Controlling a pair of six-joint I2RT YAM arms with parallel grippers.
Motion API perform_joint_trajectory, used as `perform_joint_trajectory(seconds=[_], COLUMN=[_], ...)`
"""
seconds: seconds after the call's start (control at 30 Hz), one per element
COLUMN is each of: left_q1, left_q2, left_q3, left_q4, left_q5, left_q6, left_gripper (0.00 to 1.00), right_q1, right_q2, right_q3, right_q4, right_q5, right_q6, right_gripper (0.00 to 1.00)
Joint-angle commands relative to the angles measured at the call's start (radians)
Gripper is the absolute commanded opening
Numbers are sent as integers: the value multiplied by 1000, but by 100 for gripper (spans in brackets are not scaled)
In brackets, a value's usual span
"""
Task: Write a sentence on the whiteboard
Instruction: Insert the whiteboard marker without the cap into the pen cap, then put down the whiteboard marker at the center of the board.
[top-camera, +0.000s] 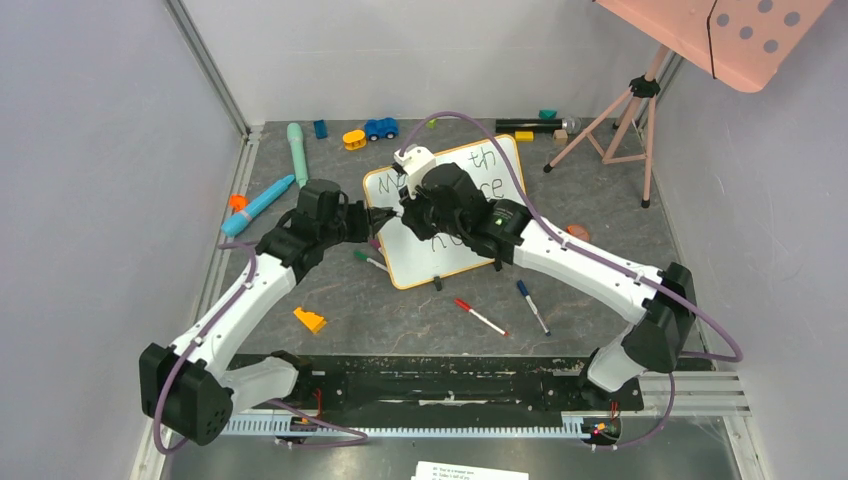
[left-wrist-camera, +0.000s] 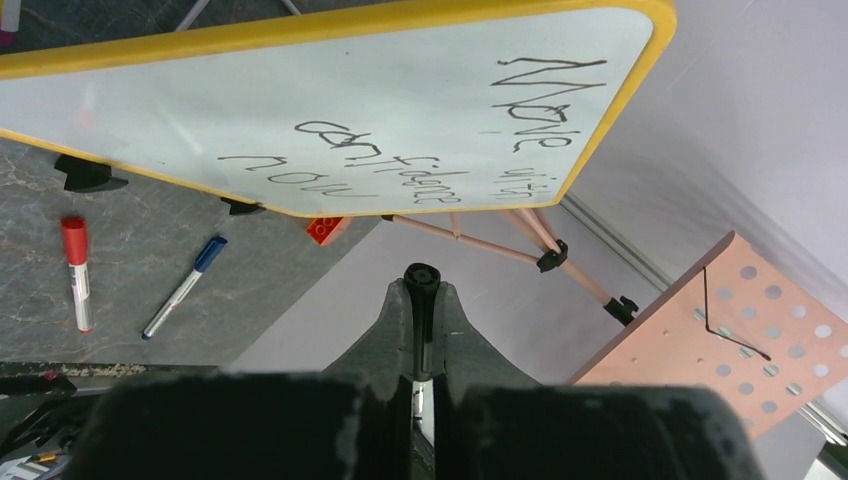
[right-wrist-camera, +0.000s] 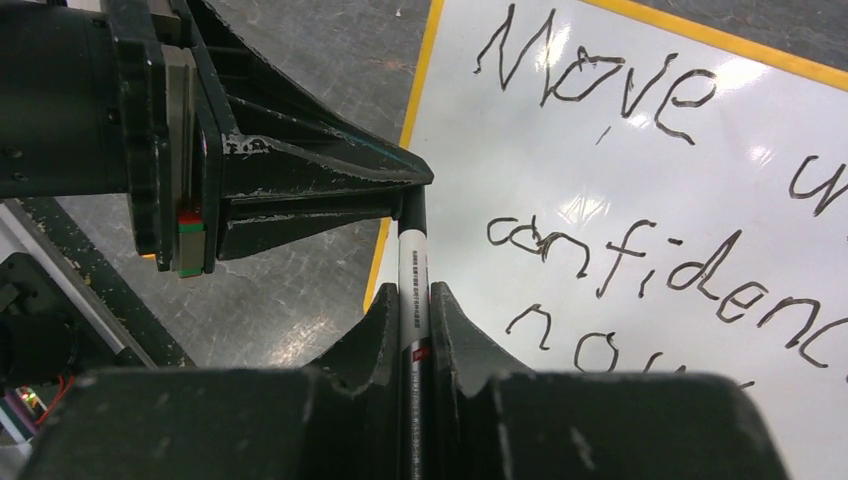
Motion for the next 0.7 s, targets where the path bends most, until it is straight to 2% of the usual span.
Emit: perform_joint_trajectory(seconds=[0.0, 0.1, 0.13, 0.2, 0.3, 0.4, 0.53, 0.67], left_q1=[-94, -87, -80, -55, 14, 77, 119, 120], left_q2=[-102, -117, -120, -114, -69, -37, -64, -108], left_q3=[-13, -45, -51, -35, 61, 143, 127, 102], left_q4=[53, 48, 44, -9, -208, -351, -334, -288], left_q5=[281, 251, 242, 234, 238, 218, 206, 176], left_q6=[-74, -64, -46, 26, 216, 409, 550, 701], left_gripper=[2, 2, 8, 29, 62, 82, 89, 94], right_q1=[7, 1, -3, -22, -57, -79, -97, -105], right_q2=[26, -2, -15, -49, -107, -189, -266, -247], right_q3=[-22, -20, -20, -16, -43, -117, -201, -223], right_q4=[188, 134, 104, 24, -120, -246, -434, -611], right_q5=[-11, -24, -29, -45, -56, -62, -80, -48], right_q6=[32, 21, 21, 29, 56, 62, 40, 24], right_gripper=[0, 0, 0, 0, 0, 0, 0, 0])
